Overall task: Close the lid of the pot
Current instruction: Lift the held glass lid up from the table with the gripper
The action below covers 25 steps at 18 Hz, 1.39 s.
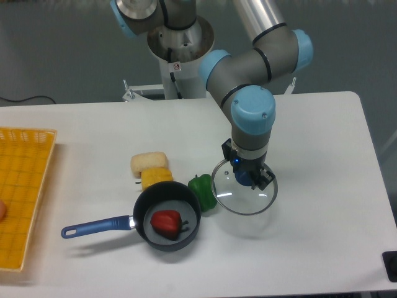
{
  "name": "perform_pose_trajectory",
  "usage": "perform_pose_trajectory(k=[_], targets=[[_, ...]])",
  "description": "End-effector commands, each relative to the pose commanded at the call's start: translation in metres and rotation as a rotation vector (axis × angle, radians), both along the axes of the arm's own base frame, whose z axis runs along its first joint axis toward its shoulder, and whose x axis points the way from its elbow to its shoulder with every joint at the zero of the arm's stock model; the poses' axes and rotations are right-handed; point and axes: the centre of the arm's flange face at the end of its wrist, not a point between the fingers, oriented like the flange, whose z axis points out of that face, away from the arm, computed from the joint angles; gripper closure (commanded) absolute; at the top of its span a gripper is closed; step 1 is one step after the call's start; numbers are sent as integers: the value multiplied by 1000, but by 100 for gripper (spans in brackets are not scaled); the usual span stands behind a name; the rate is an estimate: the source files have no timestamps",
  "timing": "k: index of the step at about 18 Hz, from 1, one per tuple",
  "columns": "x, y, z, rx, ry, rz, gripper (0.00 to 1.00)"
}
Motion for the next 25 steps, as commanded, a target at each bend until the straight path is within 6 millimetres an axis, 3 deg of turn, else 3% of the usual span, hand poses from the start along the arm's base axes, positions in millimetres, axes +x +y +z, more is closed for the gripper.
perform_pose_trajectory(k=[12,21,25], targets=[[11,8,1,1,-1,14,50],[60,44,10,-16,33,-10,50],[66,46,18,-43,21,-19,50]])
